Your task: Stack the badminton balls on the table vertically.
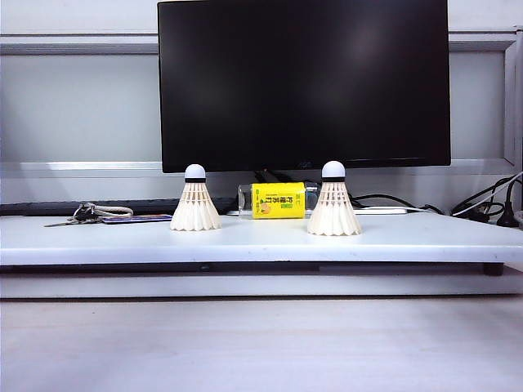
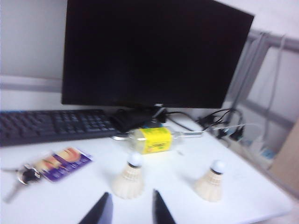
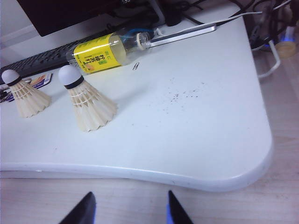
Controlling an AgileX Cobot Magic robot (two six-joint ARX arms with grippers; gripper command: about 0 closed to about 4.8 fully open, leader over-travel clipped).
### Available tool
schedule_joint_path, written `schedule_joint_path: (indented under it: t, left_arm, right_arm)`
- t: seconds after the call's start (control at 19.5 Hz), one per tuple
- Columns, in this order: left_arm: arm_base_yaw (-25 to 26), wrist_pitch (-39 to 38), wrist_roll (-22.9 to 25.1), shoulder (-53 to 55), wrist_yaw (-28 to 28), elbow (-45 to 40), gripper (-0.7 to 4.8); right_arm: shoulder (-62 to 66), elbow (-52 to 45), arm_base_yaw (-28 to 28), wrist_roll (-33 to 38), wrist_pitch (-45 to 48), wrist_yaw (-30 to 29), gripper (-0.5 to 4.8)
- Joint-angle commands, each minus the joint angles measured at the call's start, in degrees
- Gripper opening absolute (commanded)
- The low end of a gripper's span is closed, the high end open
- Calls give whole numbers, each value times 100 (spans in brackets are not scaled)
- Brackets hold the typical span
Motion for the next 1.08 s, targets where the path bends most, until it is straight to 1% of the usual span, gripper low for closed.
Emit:
schedule_joint_path:
  t: [0.05, 0.1, 0.15, 0.2, 0.26, 0.36, 0.41, 0.56, 0.61, 0.67, 0.72, 0.82, 0.97, 1.08]
  left_arm:
    - [-11, -643, 782, 1119, 7, 780, 121]
    - [-57, -741, 975, 1659, -9, 1091, 121]
    - [-131, -752, 1025, 1989, -22, 1266, 122]
    - [-302, -734, 1021, 2500, -195, 1515, 153]
    - [-468, -734, 1027, 2815, -372, 1659, 166]
    - [-1158, -564, 1032, 3641, -896, 1967, 166]
    - [-1554, -400, 1106, 4033, -1257, 2083, 166]
    - [-2616, 68, 1556, 5095, -2308, 2426, 166]
    - [-2876, 214, 1635, 5407, -2636, 2511, 166]
    - [-3016, 356, 1722, 5744, -2959, 2618, 166]
    - [-3038, 437, 1762, 6033, -2997, 2717, 166]
    - [-3038, 501, 1705, 6496, -2957, 2879, 166]
    - [-2988, 520, 1768, 6900, -2909, 3077, 166]
    - [-2999, 601, 1766, 7084, -2780, 3230, 167]
  right_arm:
    - [-11, 11, 0, 7, 101, -9, 198]
    - [-11, 11, -2, 7, 101, -9, 198]
    - [-11, 11, -2, 7, 98, -11, 198]
    - [-11, 11, -2, 4, 96, -9, 198]
    - [-11, 11, -2, 4, 98, -9, 198]
    - [-11, 11, -2, 4, 85, -9, 198]
    - [-11, 11, -2, 4, 83, -11, 198]
    - [-11, 11, -4, 2, 63, -24, 198]
    - [-11, 11, -2, 2, 55, -33, 198]
    - [-11, 11, -2, 2, 57, -98, 198]
    - [-11, 11, -2, 0, 59, -240, 198]
    - [-11, 11, -2, -227, 57, -461, 198]
    - [-11, 24, -2, -227, 68, -566, 199]
    - [-11, 37, -2, -103, 210, -612, 200]
